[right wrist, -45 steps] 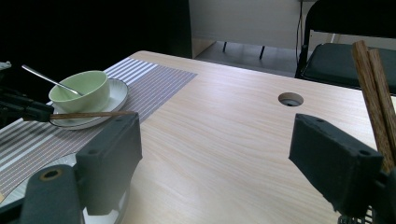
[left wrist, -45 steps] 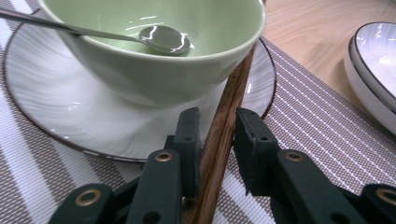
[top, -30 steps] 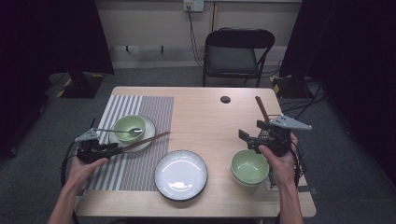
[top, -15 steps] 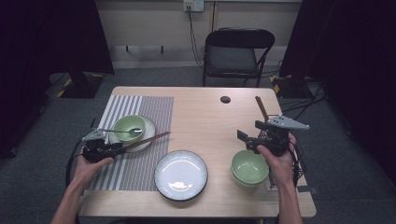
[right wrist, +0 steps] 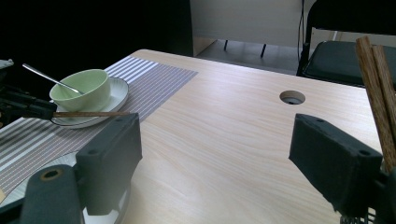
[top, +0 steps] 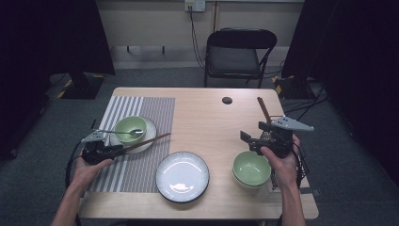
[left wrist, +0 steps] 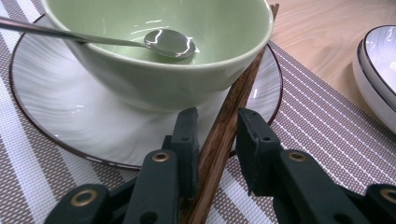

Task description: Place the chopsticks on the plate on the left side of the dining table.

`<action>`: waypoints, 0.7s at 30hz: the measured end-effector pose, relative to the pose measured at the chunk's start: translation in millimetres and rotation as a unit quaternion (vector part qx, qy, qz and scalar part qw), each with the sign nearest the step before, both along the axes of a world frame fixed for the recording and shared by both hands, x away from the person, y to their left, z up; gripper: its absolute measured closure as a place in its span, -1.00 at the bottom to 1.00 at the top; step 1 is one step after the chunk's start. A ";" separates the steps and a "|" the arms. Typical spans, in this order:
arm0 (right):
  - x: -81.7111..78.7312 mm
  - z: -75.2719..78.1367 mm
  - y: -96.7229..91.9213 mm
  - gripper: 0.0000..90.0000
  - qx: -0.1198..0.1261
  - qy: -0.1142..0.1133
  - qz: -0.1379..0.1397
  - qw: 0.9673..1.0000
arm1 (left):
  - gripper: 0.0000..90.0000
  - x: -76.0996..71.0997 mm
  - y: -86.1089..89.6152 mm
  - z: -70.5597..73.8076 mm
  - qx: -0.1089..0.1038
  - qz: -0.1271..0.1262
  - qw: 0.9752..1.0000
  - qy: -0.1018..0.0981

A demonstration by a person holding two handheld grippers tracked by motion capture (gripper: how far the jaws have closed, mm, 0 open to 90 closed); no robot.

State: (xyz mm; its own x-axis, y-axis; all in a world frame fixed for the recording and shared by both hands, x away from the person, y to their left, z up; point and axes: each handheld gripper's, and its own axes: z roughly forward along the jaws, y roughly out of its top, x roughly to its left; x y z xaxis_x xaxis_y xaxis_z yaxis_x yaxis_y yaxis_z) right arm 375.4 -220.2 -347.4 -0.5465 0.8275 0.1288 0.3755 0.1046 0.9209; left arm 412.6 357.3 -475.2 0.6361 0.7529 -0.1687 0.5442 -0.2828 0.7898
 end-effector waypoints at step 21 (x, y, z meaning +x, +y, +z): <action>-0.7 0.5 -1.8 -0.64 0.000 -0.003 0.000 1.000 | 0.41 -0.2 9.6 -1.0 0.007 0.013 1.000 -0.013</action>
State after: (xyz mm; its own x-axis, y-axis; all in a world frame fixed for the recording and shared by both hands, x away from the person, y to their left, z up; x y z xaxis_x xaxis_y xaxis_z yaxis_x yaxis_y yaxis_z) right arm 374.7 -222.0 -346.9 -0.5465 0.8281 0.1246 0.3697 0.1051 0.9232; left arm 412.3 366.9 -476.2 0.6211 0.7708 -0.1420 0.5305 -0.2800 0.8001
